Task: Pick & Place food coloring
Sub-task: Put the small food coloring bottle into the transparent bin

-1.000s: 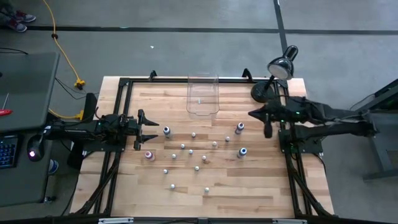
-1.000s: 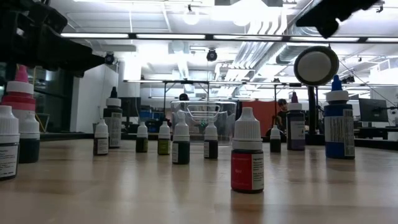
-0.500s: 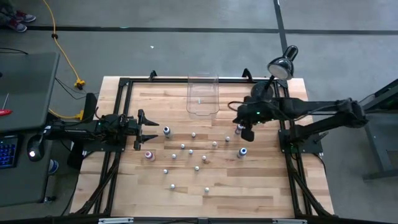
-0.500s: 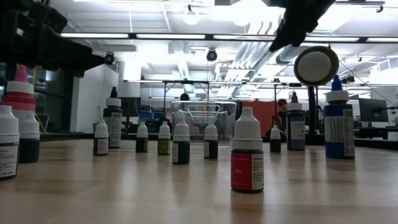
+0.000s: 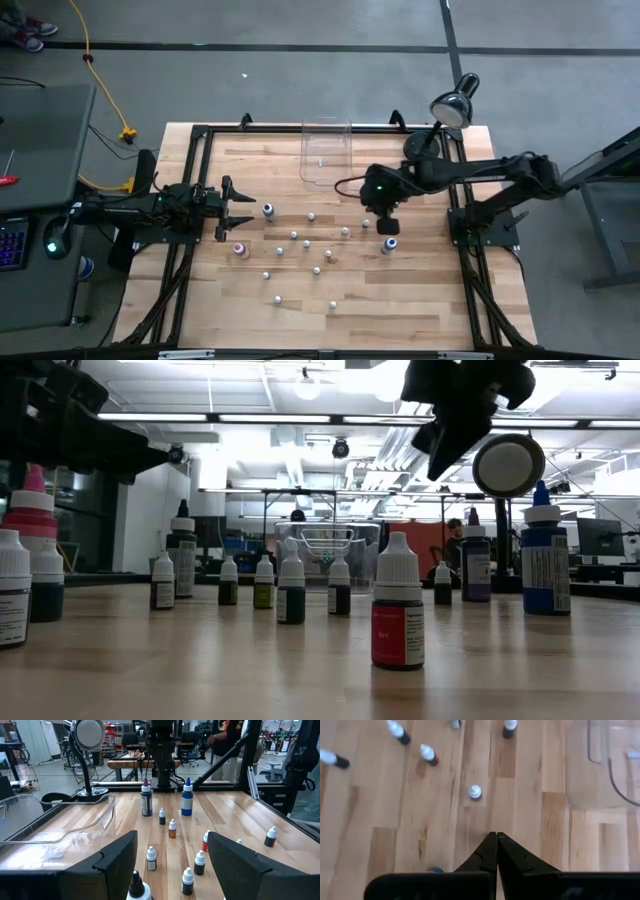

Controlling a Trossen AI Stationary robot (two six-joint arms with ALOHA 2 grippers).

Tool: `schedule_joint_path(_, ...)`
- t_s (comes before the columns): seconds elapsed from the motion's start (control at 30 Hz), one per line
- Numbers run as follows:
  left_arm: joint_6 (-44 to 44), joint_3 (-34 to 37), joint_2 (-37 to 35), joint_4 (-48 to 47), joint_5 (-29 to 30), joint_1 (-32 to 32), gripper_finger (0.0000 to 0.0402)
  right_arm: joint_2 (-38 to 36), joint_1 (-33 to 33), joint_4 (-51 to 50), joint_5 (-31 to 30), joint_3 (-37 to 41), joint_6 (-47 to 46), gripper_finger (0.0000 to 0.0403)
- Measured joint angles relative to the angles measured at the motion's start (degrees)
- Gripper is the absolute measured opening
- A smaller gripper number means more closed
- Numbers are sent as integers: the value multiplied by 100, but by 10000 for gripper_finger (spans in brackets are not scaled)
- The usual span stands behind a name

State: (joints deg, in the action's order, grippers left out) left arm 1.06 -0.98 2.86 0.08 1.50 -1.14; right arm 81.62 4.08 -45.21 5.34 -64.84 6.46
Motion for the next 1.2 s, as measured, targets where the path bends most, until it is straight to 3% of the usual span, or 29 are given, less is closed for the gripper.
schedule_joint_path(0.23, -2, -2, -1, 0, 2, 2, 239, 774, 0, -838, -229, -724, 827, 4)
schedule_joint_path(0.4, -1, 1, -1, 0, -1, 2, 239, 1059, -23, -959, -351, -819, 868, 43)
schedule_joint_path(0.77, -1, -1, 0, 0, 1, 1, 239, 1091, -74, -452, -87, -131, -278, 154)
schedule_joint_path(1.2, 0, -2, 2, 0, 2, 2, 239, 1091, -78, 567, 143, 643, -479, 177)
